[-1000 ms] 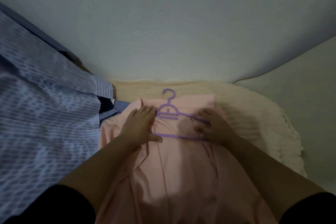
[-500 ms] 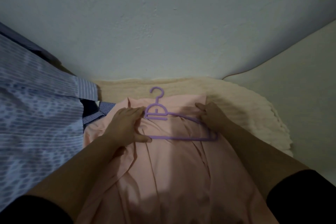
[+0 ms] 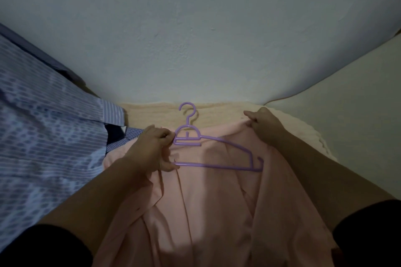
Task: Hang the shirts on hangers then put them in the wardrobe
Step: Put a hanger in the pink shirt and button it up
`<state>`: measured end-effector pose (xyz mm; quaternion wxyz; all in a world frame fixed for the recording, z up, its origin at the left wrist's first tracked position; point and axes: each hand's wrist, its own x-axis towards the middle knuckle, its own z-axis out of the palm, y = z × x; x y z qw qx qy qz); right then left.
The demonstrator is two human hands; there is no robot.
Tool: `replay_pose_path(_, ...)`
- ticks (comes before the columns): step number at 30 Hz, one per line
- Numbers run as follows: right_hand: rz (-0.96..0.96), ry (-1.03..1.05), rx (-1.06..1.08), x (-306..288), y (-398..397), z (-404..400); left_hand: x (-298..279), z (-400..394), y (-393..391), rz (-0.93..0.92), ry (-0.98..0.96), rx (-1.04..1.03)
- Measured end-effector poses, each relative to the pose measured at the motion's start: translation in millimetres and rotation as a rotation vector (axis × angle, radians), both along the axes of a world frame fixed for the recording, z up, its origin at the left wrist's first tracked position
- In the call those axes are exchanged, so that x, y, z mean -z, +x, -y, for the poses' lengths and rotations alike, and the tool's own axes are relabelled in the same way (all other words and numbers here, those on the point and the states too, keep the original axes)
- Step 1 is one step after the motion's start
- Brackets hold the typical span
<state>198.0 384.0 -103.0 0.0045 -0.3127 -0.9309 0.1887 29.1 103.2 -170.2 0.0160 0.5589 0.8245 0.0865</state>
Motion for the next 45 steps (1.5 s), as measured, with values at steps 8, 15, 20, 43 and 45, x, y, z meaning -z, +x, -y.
replay_pose_path(8, -0.170, -0.130, 0.008, -7.3, -4.2, 16.9, 2.6, 0.9, 2.2, -0.044, -0.003, -0.140)
replay_pose_path(15, -0.182, -0.074, 0.025, 4.2, -0.7, 16.5, -1.3, -4.0, -18.2, -0.145, -0.025, -0.073)
replay_pose_path(20, -0.263, -0.013, -0.013, -4.5, -12.4, 18.8, 4.5, 5.0, -24.0, -0.084, -0.050, 0.017)
replay_pose_path(43, -0.439, -0.626, 0.160, 38.7, -28.7, 106.0, 6.5, -24.8, -17.5, 0.055, 0.006, -0.289)
replay_pose_path(45, -0.402, -0.726, 0.152, 54.2, -24.2, 111.6, 21.5, -23.5, -10.4, 0.059, 0.016, -0.289)
